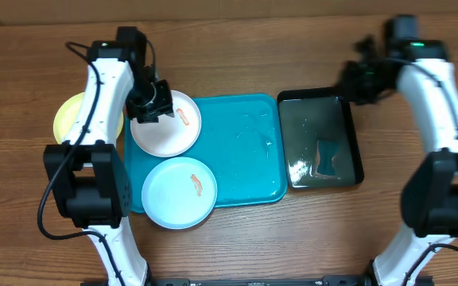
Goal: Clean dirty plates on tray and stack at the side
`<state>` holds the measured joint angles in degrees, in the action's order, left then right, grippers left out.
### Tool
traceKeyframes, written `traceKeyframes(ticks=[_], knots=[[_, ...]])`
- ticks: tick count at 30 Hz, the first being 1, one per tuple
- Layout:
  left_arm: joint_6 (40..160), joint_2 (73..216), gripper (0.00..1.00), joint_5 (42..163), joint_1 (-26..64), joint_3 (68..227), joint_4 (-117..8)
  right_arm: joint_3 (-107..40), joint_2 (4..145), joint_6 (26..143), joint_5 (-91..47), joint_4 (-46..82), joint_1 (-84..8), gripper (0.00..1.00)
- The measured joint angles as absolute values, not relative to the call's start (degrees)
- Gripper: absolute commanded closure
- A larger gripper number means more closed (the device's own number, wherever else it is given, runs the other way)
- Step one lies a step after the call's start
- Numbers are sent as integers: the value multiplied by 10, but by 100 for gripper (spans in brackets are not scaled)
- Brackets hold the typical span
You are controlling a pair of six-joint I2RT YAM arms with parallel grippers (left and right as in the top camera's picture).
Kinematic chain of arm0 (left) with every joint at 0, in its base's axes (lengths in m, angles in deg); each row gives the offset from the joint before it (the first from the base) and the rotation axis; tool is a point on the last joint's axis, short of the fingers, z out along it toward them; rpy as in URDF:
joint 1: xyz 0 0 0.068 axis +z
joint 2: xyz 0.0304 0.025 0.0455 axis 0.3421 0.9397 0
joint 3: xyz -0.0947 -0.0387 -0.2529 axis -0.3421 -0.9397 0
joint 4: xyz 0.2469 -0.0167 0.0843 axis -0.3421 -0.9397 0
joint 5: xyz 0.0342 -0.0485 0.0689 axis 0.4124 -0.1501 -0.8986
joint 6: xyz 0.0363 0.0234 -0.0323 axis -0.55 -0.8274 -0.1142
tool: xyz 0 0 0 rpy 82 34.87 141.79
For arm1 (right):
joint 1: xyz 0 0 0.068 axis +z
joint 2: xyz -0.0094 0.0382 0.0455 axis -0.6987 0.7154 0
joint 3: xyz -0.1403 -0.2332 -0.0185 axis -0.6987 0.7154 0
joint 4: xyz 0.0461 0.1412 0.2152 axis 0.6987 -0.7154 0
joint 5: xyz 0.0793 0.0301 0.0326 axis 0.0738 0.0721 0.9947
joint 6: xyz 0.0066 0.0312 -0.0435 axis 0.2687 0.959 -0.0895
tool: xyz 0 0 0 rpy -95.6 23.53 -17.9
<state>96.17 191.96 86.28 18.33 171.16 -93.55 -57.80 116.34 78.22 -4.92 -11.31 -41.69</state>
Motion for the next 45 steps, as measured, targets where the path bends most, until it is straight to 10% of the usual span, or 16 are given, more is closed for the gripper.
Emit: traceKeyframes(ticks=[13, 45], knots=[[962, 1920, 59, 863, 166, 1712, -951, -578, 1259, 801, -239, 103, -189, 96], [962, 1920, 56, 863, 166, 1712, -955, -577, 1361, 801, -329, 244, -187, 96]])
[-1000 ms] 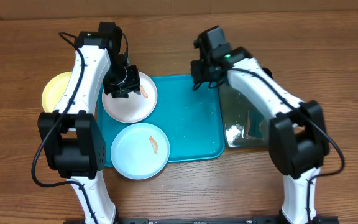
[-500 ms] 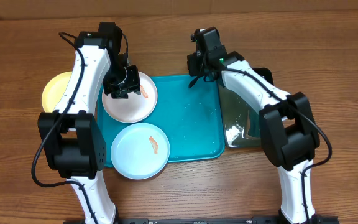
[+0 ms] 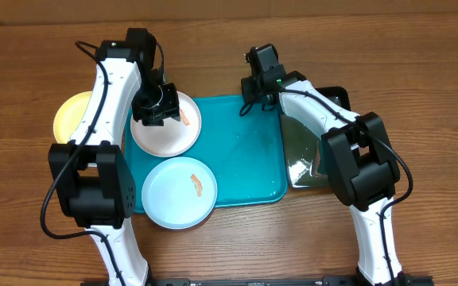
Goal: Clean dirty plates on tray and stack at the side
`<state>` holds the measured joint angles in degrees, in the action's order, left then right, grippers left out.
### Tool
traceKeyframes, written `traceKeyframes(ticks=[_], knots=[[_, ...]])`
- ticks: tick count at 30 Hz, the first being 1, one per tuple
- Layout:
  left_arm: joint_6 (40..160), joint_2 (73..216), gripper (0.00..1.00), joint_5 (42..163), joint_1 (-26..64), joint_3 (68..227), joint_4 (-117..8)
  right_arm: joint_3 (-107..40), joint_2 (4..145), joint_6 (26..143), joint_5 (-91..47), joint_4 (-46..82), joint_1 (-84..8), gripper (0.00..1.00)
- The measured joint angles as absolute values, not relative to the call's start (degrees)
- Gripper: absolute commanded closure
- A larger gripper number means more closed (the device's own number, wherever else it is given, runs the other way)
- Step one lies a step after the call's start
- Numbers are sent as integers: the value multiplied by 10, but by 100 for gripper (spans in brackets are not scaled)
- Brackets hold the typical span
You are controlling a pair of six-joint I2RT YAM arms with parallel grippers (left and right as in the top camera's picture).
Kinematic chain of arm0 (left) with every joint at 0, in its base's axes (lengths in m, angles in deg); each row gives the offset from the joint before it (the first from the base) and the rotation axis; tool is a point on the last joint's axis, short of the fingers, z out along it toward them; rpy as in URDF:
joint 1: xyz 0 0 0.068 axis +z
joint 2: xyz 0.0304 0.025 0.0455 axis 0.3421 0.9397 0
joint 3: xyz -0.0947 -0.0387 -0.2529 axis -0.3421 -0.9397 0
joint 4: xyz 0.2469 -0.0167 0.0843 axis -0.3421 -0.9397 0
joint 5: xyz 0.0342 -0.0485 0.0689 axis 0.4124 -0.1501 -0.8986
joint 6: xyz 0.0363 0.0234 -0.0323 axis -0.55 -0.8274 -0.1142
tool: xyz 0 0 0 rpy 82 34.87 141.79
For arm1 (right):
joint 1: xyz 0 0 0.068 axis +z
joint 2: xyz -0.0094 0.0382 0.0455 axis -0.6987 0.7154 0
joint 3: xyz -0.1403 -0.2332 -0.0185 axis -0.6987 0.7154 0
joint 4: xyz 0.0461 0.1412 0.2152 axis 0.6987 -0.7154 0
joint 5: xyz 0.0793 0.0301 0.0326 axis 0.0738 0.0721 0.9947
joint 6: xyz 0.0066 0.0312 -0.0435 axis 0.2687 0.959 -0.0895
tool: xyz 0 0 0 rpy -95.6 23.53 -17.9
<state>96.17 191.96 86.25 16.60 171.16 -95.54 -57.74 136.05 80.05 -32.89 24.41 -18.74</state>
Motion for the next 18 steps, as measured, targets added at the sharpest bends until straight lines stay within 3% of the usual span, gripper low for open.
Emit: traceKeyframes(ticks=[15, 18], knots=[[962, 1920, 55, 857, 166, 1712, -955, -634, 1361, 801, -333, 130, -188, 96], [961, 1920, 56, 849, 166, 1712, -955, -680, 1361, 802, -333, 97, -188, 82]])
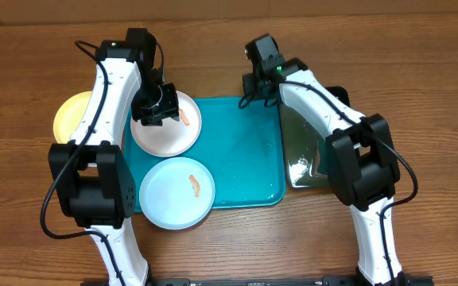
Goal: Clean dirty plates on tray and stack at the side
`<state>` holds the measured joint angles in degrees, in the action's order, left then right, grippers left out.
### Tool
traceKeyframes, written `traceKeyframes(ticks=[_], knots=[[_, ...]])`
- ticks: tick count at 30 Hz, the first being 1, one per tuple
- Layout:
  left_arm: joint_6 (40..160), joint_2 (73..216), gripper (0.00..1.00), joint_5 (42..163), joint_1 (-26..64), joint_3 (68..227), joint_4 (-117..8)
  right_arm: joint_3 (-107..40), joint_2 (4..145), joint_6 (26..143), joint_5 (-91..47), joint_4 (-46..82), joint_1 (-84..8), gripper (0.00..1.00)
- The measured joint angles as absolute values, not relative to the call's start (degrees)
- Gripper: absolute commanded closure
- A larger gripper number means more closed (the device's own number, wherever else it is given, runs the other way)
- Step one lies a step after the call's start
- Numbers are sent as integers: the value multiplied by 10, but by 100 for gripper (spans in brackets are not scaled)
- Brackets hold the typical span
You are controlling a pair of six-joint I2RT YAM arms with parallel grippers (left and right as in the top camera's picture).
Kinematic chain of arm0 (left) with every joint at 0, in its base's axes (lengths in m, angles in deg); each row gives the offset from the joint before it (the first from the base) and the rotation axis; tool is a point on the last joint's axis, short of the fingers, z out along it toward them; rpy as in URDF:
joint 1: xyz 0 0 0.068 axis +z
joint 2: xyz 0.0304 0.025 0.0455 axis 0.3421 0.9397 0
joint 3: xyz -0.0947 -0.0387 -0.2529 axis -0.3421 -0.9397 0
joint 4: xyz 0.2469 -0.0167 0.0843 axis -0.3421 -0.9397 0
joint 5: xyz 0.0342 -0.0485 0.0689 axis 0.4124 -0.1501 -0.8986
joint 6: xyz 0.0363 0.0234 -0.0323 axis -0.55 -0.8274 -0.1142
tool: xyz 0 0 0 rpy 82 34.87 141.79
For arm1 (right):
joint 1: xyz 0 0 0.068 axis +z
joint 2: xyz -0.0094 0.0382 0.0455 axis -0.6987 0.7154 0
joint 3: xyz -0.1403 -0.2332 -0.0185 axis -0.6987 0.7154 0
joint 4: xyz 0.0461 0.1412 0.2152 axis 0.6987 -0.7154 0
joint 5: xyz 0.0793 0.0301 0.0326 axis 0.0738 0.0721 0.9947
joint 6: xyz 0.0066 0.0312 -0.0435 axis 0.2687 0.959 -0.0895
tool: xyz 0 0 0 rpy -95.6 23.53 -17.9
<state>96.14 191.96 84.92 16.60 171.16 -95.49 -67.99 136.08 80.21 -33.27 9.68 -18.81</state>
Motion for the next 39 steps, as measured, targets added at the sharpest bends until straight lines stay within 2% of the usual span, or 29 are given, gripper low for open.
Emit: traceKeyframes(ticks=[5, 9, 11, 15, 18, 25, 29, 31, 33, 39], knots=[[962, 1920, 57, 830, 166, 1712, -956, -773, 1354, 802, -333, -20, -188, 70], [967, 1920, 54, 787, 166, 1712, -968, -835, 1329, 803, -332, -141, -190, 52], [978, 1920, 54, 752, 166, 1712, -970, -848, 1311, 803, -333, -207, -192, 50], [1007, 1920, 66, 684, 172, 1712, -976, -857, 1279, 801, -333, -321, -211, 42], [1022, 1920, 67, 661, 182, 1712, -980, -857, 1274, 801, -333, -374, -237, 37], [1036, 1920, 65, 642, 214, 1710, -976, -846, 1274, 811, -336, -414, -324, 32], [1038, 1920, 64, 636, 216, 1701, -961, -826, 1274, 815, -338, -421, -368, 15], [1039, 1920, 62, 635, 216, 1692, -946, -819, 1274, 815, -338, -420, -385, 0], [1040, 1920, 59, 635, 216, 1678, -924, -812, 1274, 818, -338, -418, -402, 0], [1042, 1919, 59, 633, 216, 1599, -836, -801, 1274, 817, -339, -410, -437, 0]])
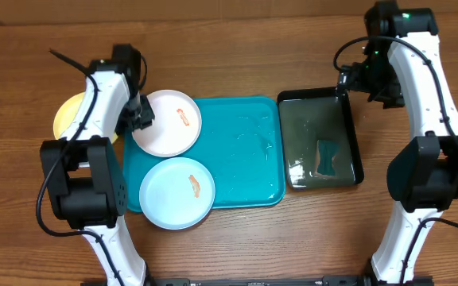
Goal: Clean dirty plates on tray and stack at the side
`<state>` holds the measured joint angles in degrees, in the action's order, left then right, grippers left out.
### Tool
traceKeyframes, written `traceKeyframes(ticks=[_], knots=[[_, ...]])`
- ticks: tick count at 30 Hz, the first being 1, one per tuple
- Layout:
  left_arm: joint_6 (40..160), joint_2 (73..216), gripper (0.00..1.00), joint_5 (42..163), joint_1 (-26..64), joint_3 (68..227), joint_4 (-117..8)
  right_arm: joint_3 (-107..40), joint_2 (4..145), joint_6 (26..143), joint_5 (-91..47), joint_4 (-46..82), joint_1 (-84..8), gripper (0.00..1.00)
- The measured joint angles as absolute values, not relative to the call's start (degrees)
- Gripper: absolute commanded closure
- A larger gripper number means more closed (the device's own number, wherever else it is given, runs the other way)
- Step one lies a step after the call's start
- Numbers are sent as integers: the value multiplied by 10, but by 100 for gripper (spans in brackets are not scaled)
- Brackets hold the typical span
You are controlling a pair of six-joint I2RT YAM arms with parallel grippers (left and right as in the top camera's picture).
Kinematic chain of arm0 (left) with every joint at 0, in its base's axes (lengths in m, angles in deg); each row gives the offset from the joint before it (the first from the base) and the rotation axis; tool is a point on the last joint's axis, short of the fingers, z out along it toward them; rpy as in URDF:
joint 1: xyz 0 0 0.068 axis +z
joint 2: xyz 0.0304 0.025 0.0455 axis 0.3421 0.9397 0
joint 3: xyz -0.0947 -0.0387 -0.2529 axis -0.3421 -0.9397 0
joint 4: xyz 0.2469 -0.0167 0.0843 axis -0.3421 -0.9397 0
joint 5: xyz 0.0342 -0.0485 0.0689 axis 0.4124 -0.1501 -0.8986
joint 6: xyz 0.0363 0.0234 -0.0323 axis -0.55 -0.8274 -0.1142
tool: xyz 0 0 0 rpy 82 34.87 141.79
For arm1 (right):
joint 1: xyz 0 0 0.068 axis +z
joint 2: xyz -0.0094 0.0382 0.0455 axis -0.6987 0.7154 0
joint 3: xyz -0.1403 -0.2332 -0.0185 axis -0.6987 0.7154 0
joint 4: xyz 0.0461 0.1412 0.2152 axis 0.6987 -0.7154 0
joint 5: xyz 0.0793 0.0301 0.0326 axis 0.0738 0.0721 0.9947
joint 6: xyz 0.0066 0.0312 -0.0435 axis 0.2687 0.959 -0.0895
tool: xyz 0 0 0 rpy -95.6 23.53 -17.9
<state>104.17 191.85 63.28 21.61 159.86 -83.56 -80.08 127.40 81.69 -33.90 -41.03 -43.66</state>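
Note:
On the teal tray (241,163), a white plate (165,131) lies at the back left with an orange smear (184,117). A pale blue plate (173,197) at the tray's front left also carries an orange smear (198,184). A yellow plate (68,115) rests on the table left of the tray, partly hidden by my left arm. My left gripper (139,116) is at the white plate's left rim; its jaws are too small to read. My right gripper (350,79) hovers at the back right corner of the black basin (293,111); its state is unclear.
The black basin right of the tray holds water and a dark sponge (327,156). Wooden table surrounds everything. The tray's right half is wet and bare.
My right gripper has moved from the tray's back edge to the basin's back right corner. My left gripper has shifted from over the white plate's back left part to its left rim.
At first my left gripper sat on the white plate's back left and my right arm was far right by the basin. My right gripper then stood at the tray's back edge for two moments. Now it is back by the basin; the plates have not moved.

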Motion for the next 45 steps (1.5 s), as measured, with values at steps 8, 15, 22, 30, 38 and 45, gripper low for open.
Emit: traceKeyframes(ticks=[8, 15, 22, 30, 38, 45], knots=[[1042, 1919, 74, 633, 216, 1556, -791, -800, 1274, 817, -339, -410, -448, 0], [1042, 1919, 74, 633, 216, 1553, -786, -800, 1274, 817, -339, -410, -448, 0], [1043, 1919, 96, 632, 216, 1521, -749, -800, 1274, 817, -339, -410, -448, 0], [1035, 1912, 96, 678, 217, 1530, -761, -800, 1274, 817, -339, -410, -448, 0], [989, 1912, 96, 887, 218, 1575, -799, -800, 1274, 817, -339, -410, -448, 0], [972, 1912, 96, 964, 201, 1576, -833, -800, 1274, 817, -339, -410, -448, 0]])
